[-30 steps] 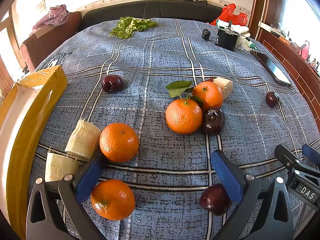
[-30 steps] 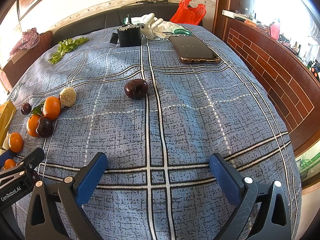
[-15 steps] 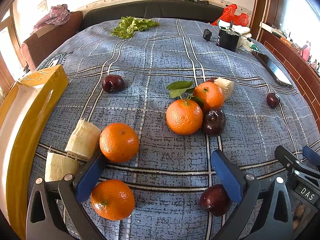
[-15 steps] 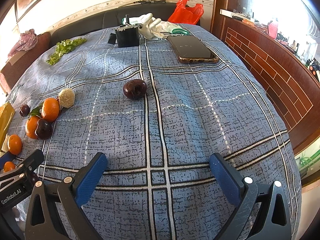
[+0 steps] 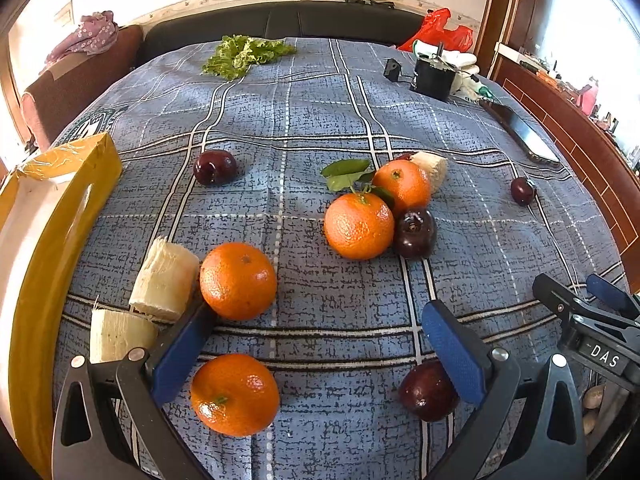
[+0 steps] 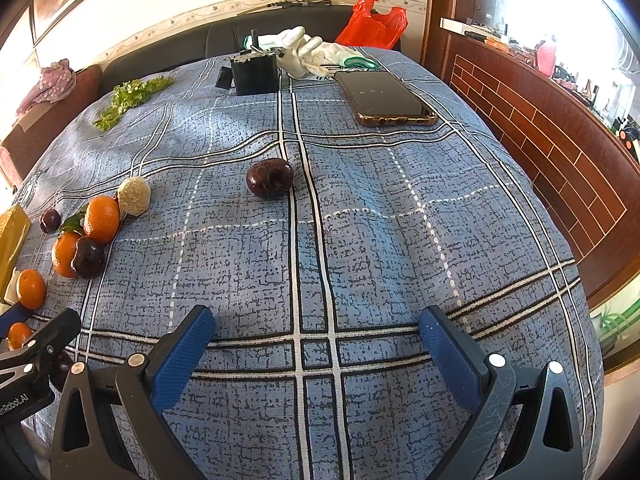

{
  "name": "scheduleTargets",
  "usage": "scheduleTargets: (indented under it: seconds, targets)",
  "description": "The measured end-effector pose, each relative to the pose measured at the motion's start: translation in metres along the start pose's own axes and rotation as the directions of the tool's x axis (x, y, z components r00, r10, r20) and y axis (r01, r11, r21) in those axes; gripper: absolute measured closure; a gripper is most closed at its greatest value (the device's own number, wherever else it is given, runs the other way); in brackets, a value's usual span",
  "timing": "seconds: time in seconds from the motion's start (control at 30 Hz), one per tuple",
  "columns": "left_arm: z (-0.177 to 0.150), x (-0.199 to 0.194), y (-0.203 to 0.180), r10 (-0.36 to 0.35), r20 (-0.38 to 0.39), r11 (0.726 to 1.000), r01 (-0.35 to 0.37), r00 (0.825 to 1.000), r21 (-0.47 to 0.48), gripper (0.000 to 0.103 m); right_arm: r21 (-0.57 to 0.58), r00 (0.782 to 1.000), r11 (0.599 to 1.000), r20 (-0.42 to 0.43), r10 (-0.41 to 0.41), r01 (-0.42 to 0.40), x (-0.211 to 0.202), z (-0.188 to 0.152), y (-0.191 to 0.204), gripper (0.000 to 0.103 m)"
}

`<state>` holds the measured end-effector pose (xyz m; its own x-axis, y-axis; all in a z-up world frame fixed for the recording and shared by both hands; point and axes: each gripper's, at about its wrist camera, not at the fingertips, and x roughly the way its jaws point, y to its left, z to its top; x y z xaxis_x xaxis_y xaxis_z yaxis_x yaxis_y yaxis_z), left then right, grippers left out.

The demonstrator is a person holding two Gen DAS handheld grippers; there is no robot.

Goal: Organize fruits

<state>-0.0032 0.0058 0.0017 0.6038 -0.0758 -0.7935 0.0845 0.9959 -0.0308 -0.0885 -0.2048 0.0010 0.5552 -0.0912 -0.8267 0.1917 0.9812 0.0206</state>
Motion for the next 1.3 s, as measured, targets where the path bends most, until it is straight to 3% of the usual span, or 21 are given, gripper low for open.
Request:
scheduleTargets:
  seconds: [0.1,0.17,0.4,1.3]
  targets:
    - [0.0002,0.0029,0.0028,-0.030,-0.094,0.999,0.026,0.995,-0.035,0.000,-0.001,1.000,1.000,0.000,0.000,0.000,-0.0006,-0.0001,-0.0002,0.000]
    - [0.0014,0.0035,0.0041,-0.034,-0.116,0.998,0.029,0.993,-0.047,0.000,-0.001,1.000,1.000,0.000,0.000,0.000,-0.0006,-0.0001,-0.0003,0.000]
    - [0.0025,0.0033,0.0032,-0.012,-0.080,0.999,0.010,0.997,-0.035,0.000,-0.003,1.000,1.000,-0.001,-0.003,0.003,-0.0002,0.0001,0.0001,0.000]
    - [0.0021,0.0032,0.0023,0.000,-0.056,1.000,-0.001,0.998,-0.026,0.000,-0.004,1.000,1.000,0.000,-0.003,0.003,0.0000,-0.0001,-0.0001,0.000]
